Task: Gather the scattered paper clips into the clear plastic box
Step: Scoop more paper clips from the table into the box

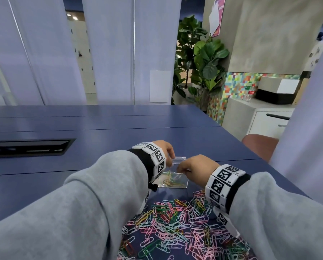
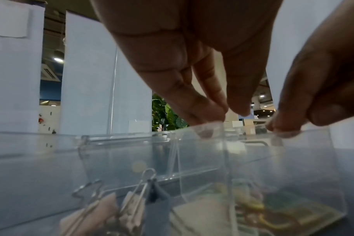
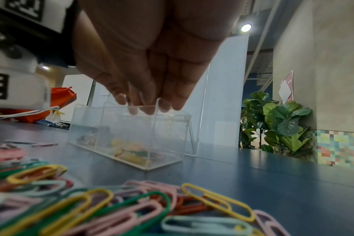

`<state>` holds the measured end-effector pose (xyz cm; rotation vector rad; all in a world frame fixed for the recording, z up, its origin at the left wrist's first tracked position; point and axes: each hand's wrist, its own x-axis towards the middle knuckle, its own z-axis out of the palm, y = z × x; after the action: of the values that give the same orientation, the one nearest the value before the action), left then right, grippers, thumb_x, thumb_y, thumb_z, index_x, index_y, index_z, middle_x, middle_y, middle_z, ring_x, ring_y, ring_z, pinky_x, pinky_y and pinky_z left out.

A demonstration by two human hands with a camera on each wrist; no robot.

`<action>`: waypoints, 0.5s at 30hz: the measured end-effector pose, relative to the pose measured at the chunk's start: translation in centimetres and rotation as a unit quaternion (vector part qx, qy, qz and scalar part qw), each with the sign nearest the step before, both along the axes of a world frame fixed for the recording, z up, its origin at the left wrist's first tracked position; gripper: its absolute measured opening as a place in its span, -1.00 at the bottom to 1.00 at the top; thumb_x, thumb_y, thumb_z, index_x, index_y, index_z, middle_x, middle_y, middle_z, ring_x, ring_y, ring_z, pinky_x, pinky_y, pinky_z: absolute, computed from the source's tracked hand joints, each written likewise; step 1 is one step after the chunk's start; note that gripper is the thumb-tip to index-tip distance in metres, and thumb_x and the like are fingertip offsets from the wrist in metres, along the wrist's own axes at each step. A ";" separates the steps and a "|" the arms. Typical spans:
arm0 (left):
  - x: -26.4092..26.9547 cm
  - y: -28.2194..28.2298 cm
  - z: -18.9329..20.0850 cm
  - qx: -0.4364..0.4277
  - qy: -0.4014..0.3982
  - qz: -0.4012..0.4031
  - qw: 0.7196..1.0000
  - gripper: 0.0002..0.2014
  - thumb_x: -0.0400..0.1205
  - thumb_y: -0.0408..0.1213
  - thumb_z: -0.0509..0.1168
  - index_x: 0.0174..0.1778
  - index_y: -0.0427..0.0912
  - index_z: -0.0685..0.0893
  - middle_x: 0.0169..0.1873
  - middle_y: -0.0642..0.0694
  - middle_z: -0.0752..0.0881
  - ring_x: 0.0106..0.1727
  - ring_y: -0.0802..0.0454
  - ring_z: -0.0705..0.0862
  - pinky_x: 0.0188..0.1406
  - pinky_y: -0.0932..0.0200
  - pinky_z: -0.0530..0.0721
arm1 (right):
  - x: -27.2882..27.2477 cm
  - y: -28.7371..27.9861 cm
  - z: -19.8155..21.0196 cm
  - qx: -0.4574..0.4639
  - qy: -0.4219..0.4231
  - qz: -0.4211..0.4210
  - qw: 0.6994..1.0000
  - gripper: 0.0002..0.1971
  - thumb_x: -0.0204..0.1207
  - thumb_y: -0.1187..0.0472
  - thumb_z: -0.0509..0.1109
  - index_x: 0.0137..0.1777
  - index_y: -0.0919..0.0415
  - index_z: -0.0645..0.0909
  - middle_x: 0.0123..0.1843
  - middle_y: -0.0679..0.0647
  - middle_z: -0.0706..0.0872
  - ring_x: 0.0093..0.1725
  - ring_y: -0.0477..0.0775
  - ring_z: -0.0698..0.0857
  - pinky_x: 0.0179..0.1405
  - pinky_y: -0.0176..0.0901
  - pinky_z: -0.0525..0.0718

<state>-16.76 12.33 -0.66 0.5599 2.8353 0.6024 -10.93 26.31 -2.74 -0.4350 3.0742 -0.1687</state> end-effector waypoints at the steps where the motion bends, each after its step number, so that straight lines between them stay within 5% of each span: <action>1: 0.2 -0.3 -0.1 0.000 -0.002 -0.001 1.000 -0.73 0.46 -0.30 0.46 0.09 -0.07 0.71 -0.15 -0.02 0.69 -0.20 -0.01 0.66 -0.03 0.18 0.67 | 0.1 0.1 0.2 -0.001 0.004 -0.003 1.000 -0.67 0.59 0.27 0.18 0.25 0.04 0.66 0.24 0.06 0.74 0.24 0.13 0.66 0.26 -0.05 0.60; 8: 3.3 -4.8 0.1 0.046 0.035 -0.007 0.998 -0.77 0.48 -0.26 0.43 0.05 -0.04 0.71 -0.16 0.07 0.68 -0.09 0.09 0.67 0.11 0.21 0.64 | 2.5 1.4 1.5 -0.035 0.008 -0.039 0.999 -0.74 0.56 0.12 0.27 0.21 -0.02 0.64 0.28 -0.06 0.68 0.28 0.01 0.62 0.31 -0.09 0.56; 11: 4.6 -7.6 0.0 -0.014 0.031 -0.002 0.999 -0.81 0.48 -0.16 0.44 0.00 0.02 0.69 -0.10 0.05 0.69 0.00 0.05 0.70 0.13 0.19 0.62 | 4.3 2.2 1.8 0.015 -0.059 -0.067 0.996 -0.72 0.53 0.06 0.32 0.24 -0.03 0.61 0.25 -0.08 0.68 0.26 -0.01 0.63 0.24 -0.21 0.54; 15: 4.2 -10.1 -0.5 -0.127 0.104 0.062 0.984 -0.60 0.49 -0.08 0.42 0.25 0.05 0.61 0.22 -0.05 0.63 0.26 -0.08 0.64 0.24 0.10 0.58 | 6.0 2.4 1.3 0.086 -0.137 -0.100 0.982 -0.66 0.50 0.03 0.37 0.27 0.02 0.60 0.27 0.00 0.67 0.25 0.05 0.64 0.16 -0.23 0.52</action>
<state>-12.58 2.25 -1.19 0.4253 3.0951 0.2018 -4.91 28.74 -1.42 -0.0861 2.8235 0.0310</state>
